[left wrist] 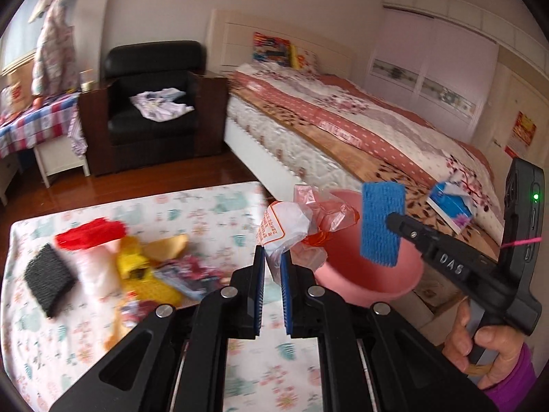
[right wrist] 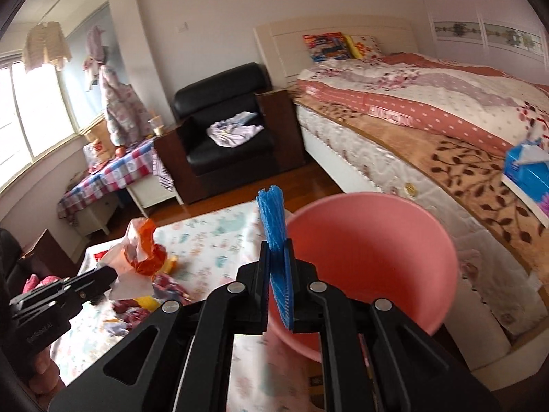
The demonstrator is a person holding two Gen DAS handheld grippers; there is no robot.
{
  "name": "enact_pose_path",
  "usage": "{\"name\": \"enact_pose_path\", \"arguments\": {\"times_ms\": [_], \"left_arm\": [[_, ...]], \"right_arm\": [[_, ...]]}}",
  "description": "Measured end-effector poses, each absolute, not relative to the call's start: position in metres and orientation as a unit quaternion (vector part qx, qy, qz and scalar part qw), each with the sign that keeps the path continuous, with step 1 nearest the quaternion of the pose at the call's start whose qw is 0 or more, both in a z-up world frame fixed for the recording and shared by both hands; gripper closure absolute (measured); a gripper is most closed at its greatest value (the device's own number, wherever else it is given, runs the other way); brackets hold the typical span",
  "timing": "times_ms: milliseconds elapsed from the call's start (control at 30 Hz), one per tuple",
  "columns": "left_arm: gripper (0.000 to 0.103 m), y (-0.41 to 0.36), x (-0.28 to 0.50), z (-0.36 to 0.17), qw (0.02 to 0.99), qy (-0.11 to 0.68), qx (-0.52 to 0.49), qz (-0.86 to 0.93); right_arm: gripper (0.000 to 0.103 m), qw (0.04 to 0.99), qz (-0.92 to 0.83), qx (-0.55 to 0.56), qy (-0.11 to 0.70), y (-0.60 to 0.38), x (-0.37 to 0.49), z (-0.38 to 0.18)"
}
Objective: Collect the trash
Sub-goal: 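Carry the bag with the left tool into the pink bucket while the right tool drops the sponge there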
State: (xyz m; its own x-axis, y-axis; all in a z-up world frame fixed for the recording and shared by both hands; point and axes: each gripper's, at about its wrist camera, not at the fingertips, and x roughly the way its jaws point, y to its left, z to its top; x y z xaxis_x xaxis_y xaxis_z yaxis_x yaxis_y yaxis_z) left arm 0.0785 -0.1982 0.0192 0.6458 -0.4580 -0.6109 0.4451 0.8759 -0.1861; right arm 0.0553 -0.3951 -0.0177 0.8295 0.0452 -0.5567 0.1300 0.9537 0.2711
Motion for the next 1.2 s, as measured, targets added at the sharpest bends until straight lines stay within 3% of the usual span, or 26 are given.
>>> {"name": "enact_pose_path", "arguments": {"times_ms": [367,1000,1167,1200], "left_arm": [[0.095,-0.291,0.088,-0.01,0.882,0.367,0.043,-0.292],[0.094,-0.327,0.099,-0.034,0.869,0.385,0.06,-0.304],[0.07,-0.326,0.097,-0.028,0.877,0.37,0.055,-0.302],[0.068,-0.325,0.096,-0.026,0.878,0.367,0.054,-0.302]], "right_arm": [[0.095,0.932,-0.06,0.176,0.31,-0.438,0.047,-0.042],[0.095,0.922,-0.085,0.18,0.331,-0.455,0.052,-0.061],[0.094,0.923,-0.093,0.17,0.333,-0.454,0.053,-0.06],[0.09,0.923,-0.094,0.169,0.332,-0.455,0.053,-0.06]]}}
